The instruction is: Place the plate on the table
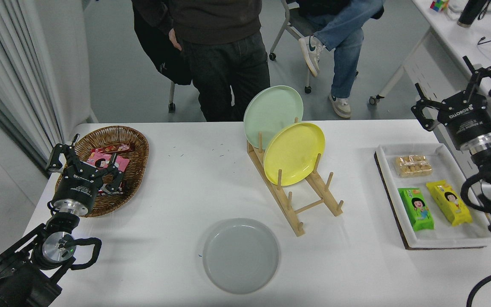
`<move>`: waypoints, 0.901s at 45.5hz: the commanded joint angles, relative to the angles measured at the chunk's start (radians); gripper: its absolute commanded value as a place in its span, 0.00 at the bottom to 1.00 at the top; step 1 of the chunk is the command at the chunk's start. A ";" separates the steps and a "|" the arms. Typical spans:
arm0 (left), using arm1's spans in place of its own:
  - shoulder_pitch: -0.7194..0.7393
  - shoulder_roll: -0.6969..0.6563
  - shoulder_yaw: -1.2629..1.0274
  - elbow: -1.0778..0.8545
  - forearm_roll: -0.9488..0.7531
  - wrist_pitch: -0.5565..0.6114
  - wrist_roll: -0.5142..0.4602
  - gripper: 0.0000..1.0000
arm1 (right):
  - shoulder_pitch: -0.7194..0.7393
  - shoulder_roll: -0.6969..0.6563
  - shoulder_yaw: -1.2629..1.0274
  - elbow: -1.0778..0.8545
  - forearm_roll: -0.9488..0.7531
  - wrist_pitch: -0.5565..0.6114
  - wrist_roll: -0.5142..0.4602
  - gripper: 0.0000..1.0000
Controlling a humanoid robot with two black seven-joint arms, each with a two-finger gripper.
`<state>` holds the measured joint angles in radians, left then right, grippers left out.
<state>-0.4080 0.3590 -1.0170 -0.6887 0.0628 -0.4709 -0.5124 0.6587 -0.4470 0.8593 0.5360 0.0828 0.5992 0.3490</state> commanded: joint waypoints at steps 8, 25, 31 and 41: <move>0.000 0.000 0.000 0.000 0.000 0.000 0.000 0.98 | -0.025 0.019 -0.149 -0.139 0.002 -0.006 0.005 1.00; 0.000 0.000 0.000 0.000 0.000 0.000 0.000 0.98 | 0.009 0.080 -0.163 -0.248 0.044 -0.002 0.004 1.00; 0.000 0.000 0.000 0.000 0.000 0.000 0.000 0.98 | 0.019 0.088 -0.169 -0.264 0.049 -0.002 0.005 1.00; 0.000 0.000 0.000 0.000 0.000 0.000 0.000 0.98 | 0.030 0.108 -0.167 -0.303 0.051 -0.004 0.005 1.00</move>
<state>-0.4080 0.3589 -1.0170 -0.6888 0.0629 -0.4709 -0.5123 0.6730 -0.3612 0.6974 0.2775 0.1239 0.5964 0.3532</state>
